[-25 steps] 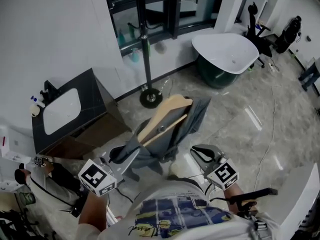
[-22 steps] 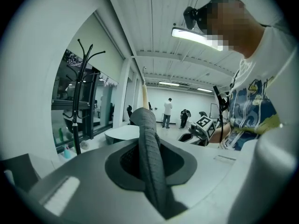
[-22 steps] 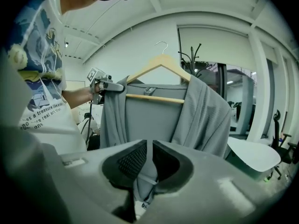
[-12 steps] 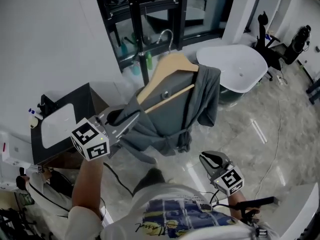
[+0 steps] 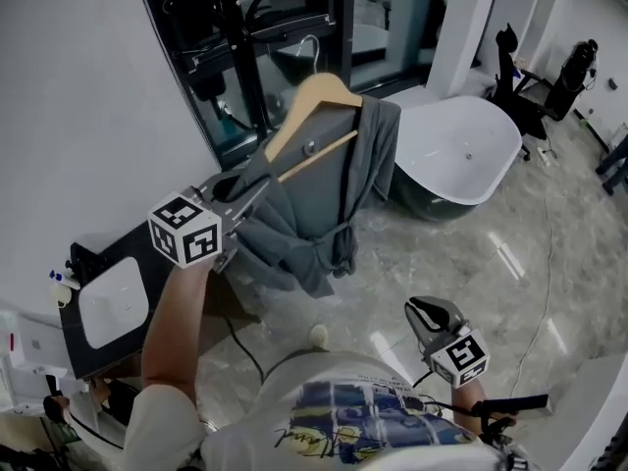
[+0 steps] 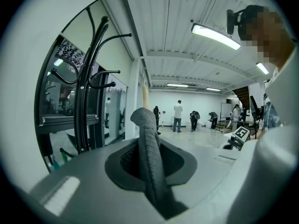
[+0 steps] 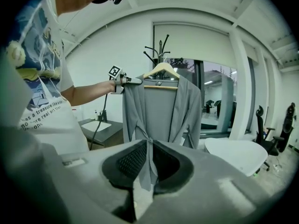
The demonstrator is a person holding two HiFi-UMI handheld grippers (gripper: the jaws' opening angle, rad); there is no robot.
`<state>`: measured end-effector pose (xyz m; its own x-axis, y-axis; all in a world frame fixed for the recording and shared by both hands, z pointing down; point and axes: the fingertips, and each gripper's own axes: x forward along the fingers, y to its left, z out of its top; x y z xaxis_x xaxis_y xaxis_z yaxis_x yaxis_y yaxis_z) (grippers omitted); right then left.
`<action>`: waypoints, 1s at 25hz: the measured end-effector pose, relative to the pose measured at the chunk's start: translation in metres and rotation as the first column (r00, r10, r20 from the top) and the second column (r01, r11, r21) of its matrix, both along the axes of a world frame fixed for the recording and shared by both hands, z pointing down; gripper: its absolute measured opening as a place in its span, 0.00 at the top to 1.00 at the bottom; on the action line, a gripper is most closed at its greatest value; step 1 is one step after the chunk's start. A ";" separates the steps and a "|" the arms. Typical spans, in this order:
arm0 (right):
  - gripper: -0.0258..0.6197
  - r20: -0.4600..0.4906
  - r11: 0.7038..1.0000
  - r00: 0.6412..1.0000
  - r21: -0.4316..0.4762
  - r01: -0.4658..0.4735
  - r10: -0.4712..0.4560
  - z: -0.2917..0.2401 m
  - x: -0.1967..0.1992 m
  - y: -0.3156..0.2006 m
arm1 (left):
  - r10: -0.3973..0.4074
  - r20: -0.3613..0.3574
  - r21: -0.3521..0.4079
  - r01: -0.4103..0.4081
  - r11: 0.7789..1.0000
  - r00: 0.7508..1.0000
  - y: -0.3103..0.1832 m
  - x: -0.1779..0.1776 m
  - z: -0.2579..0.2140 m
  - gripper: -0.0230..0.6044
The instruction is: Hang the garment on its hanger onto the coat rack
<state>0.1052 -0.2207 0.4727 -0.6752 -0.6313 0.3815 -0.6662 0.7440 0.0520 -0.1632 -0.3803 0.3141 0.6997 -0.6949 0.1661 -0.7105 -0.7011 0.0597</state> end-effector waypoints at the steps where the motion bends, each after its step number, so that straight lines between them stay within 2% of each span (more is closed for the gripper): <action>1: 0.89 0.008 1.000 1.000 0.003 -0.006 0.006 0.001 -0.002 -0.008 | -0.005 0.004 0.001 0.005 1.000 1.000 -0.014 -0.006 0.000 0.88; 6: 0.90 0.026 0.999 0.999 0.005 -0.036 0.036 0.004 -0.016 -0.038 | -0.042 -0.003 -0.013 0.042 0.999 0.999 -0.067 -0.037 0.011 0.88; 12: 0.90 0.033 0.999 0.998 0.010 -0.052 0.052 0.005 -0.029 -0.067 | -0.054 -0.010 -0.028 0.053 0.998 0.999 -0.101 -0.062 0.029 0.88; 20: 0.90 0.005 0.999 0.999 -0.001 -0.049 0.049 0.007 -0.038 -0.080 | -0.096 -0.048 -0.020 0.095 0.995 0.994 -0.116 -0.089 0.044 0.87; 25: 0.90 -0.006 0.999 0.999 -0.017 -0.036 0.036 0.010 -0.039 -0.082 | -0.123 -0.032 -0.013 0.122 0.992 0.992 -0.120 -0.101 0.049 0.87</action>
<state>0.0658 -0.3026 0.4823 -0.6499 -0.6486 0.3962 -0.6922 0.7203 0.0437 -0.2638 -0.5000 0.3629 0.6146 -0.7740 0.1524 -0.7885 -0.6081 0.0916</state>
